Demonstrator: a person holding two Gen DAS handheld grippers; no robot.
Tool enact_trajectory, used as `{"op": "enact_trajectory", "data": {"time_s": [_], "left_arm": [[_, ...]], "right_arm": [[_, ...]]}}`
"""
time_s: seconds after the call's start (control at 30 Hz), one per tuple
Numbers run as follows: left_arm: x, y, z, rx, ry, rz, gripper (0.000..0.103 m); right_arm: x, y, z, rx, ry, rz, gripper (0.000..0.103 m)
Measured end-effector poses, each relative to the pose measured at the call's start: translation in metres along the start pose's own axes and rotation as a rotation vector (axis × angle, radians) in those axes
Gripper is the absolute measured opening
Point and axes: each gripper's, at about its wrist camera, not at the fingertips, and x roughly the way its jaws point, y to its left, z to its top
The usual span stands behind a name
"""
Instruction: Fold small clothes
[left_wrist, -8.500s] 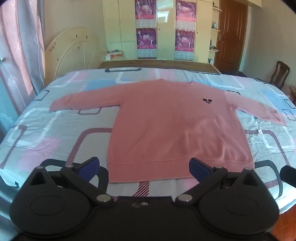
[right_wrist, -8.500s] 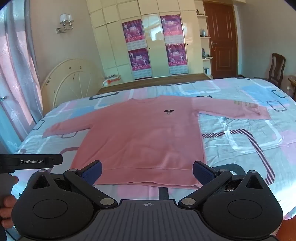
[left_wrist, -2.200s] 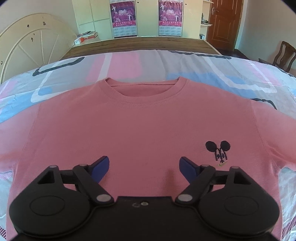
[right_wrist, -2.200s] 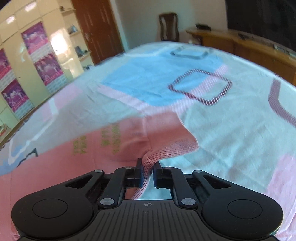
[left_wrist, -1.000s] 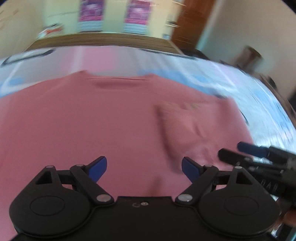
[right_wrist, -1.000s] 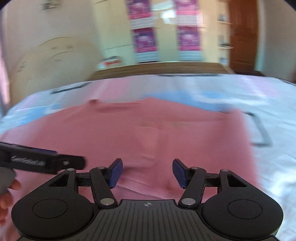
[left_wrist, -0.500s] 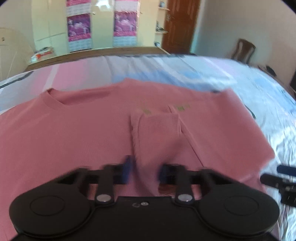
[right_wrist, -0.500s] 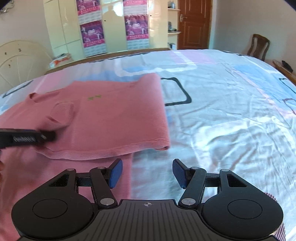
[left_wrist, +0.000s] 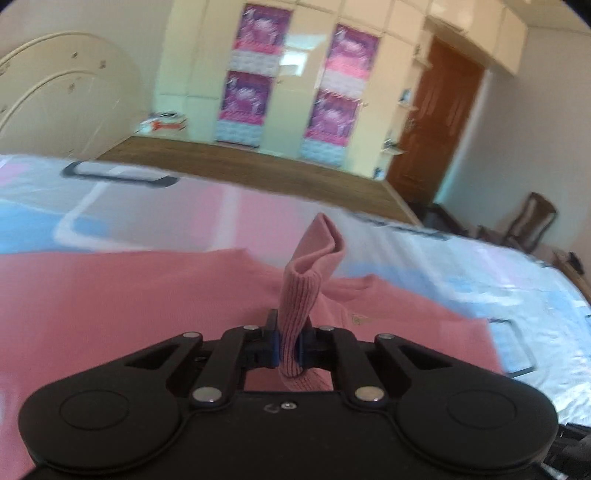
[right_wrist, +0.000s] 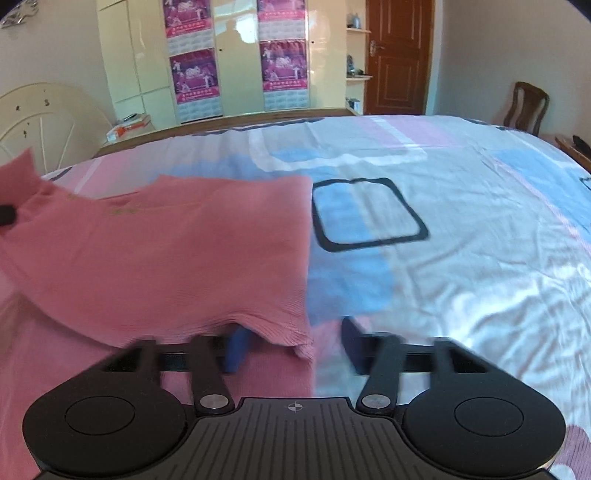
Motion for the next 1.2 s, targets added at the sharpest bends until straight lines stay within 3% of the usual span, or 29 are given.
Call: {"op": "enact_trajectory", "data": {"time_s": [0.03,0.23,0.33,0.4,0.43,0.53,0.6,0.7,0.8,1.03,1.1,1.13,1.2], "left_arm": [[0.003,0.009,-0.003,-0.021,0.019,0.009,0.008],[0.024,0.038,-0.032,-0.075,0.142,0.040,0.009],[0.025,0.045,-0.032,-0.086,0.145,0.075,0.030],[0.017,0.052,-0.025,-0.083,0.124,0.120,0.058],[0.011,0.056,-0.023,-0.092,0.103,0.142,0.063],[-0.006,0.071,-0.014,-0.129,0.039,0.182,0.063],[-0.011,0.067,-0.009,-0.121,0.022,0.169,0.063],[-0.001,0.050,-0.003,-0.085,0.047,0.119,0.063],[0.016,0.034,-0.006,-0.048,0.076,0.092,0.063],[0.050,0.039,-0.022,0.001,0.130,0.123,0.064],[0.053,0.040,-0.024,0.007,0.144,0.149,0.067],[0.051,0.043,-0.026,-0.008,0.141,0.141,0.067],[0.049,0.042,-0.026,-0.002,0.140,0.144,0.067]], "right_arm": [[0.004,0.000,0.001,0.010,0.017,0.006,0.012],[0.008,-0.007,-0.005,0.015,0.042,-0.004,0.010],[0.003,-0.010,-0.007,0.007,0.060,0.019,0.010],[-0.005,-0.013,-0.008,-0.002,0.072,0.034,0.010],[-0.012,-0.016,-0.009,0.005,0.069,0.039,0.010],[-0.028,-0.022,-0.004,0.017,0.022,0.055,0.010],[-0.025,-0.024,0.008,0.022,0.004,0.064,0.011],[0.001,-0.026,0.034,0.054,0.011,0.088,0.015],[0.032,-0.022,0.058,0.081,0.018,0.100,0.029],[0.099,-0.018,0.098,0.155,0.055,0.117,0.030],[0.111,-0.017,0.104,0.163,0.059,0.122,0.026],[0.112,-0.015,0.107,0.158,0.055,0.128,0.006],[0.112,-0.008,0.107,0.103,0.050,0.103,0.007]]}}
